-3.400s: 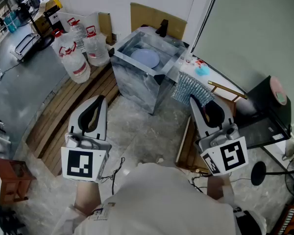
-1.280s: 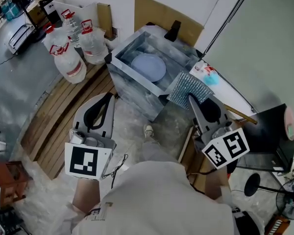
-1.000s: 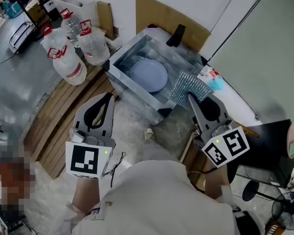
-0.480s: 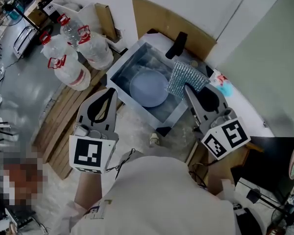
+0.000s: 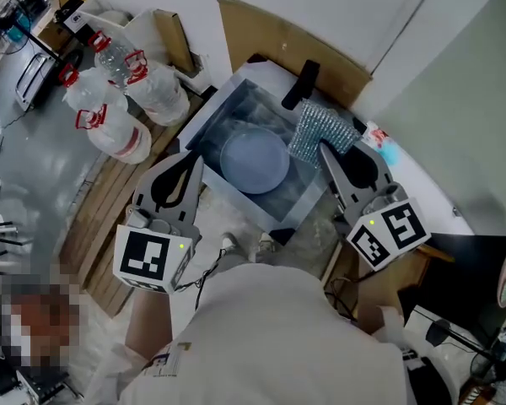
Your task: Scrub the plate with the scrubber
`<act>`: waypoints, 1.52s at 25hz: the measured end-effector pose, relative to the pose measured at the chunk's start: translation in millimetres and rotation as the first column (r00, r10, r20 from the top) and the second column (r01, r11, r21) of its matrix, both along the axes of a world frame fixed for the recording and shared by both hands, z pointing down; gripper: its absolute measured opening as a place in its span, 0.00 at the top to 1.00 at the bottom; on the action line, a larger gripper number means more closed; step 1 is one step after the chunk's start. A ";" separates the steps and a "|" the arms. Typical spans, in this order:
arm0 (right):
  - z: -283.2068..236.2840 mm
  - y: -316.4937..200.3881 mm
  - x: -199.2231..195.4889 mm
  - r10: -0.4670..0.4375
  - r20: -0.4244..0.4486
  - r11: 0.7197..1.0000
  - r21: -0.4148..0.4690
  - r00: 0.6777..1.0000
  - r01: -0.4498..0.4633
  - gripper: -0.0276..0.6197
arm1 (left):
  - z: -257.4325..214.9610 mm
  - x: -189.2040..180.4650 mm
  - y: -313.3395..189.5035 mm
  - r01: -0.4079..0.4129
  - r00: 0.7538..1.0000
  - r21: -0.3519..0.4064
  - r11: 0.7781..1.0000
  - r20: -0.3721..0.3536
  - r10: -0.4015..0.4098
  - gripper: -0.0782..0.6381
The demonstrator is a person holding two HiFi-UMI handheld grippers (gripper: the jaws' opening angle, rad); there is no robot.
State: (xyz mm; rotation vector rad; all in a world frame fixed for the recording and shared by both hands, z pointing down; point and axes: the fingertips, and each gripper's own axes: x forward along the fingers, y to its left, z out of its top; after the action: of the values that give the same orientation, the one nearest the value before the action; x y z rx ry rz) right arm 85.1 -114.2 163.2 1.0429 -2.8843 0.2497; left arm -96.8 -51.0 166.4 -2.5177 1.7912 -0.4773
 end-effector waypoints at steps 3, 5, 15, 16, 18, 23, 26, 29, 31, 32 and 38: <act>2.9 -4.9 -8.0 0.010 -0.016 1.000 -0.012 1.000 -0.010 0.80 | 4.0 -7.4 -7.5 -0.028 0.999 -0.012 1.000 -0.035 0.028 0.86; 5.6 -9.4 -14.4 0.014 -0.034 1.000 -0.018 0.999 -0.014 0.80 | 6.3 -14.4 -13.8 -0.032 0.999 -0.012 0.999 -0.021 0.031 0.86; 44.5 -53.9 -60.6 0.010 -0.073 0.999 -0.046 0.997 -0.014 0.80 | 43.2 -41.8 -70.2 -0.074 0.997 -0.017 0.997 -0.016 0.074 0.86; 48.2 -57.4 -65.6 0.006 -0.075 0.999 -0.051 0.997 -0.010 0.80 | 51.2 -42.8 -77.1 -0.088 0.996 -0.029 0.996 -0.035 0.087 0.86; 57.9 -64.0 -74.6 -0.001 -0.080 0.998 -0.066 0.997 -0.004 0.80 | 70.7 -45.2 -90.5 -0.114 0.991 -0.062 0.992 -0.071 0.110 0.85; 104.2 -83.8 -93.8 -0.019 -0.182 0.997 -0.077 0.983 0.005 0.80 | 138.1 -54.0 -128.9 -0.125 0.991 -0.196 0.973 -0.066 0.114 0.74; 143.4 -93.5 -101.3 -0.027 -0.263 0.995 -0.096 0.965 0.002 0.80 | 185.5 -53.1 -144.9 -0.132 0.991 -0.296 0.946 -0.071 0.116 0.70; 182.5 -96.2 -110.8 -0.067 -0.218 0.979 -0.200 0.974 0.023 0.80 | 228.2 -50.7 -152.6 -0.134 0.990 -0.394 0.909 -0.093 0.106 0.68; 207.4 -94.5 -119.0 -0.098 -0.199 0.966 -0.253 0.975 0.046 0.80 | 253.3 -54.4 -157.0 -0.109 0.992 -0.453 0.885 -0.110 0.065 0.66; 219.3 -94.5 -122.4 -0.108 -0.202 0.961 -0.271 0.973 0.050 0.80 | 264.3 -56.8 -160.2 -0.095 0.992 -0.475 0.875 -0.120 0.043 0.66; 276.5 -97.3 -127.1 -0.089 -0.298 0.944 -0.329 0.950 -0.015 0.80 | 328.1 -55.0 -173.0 -0.112 0.992 -0.599 0.793 -0.117 0.052 0.63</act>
State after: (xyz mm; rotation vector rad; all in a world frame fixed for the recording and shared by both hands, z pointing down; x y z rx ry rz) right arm -42.0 -211.5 439.7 0.8759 -2.4693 0.4957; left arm -151.8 -224.0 494.5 -3.0488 1.7571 -1.1052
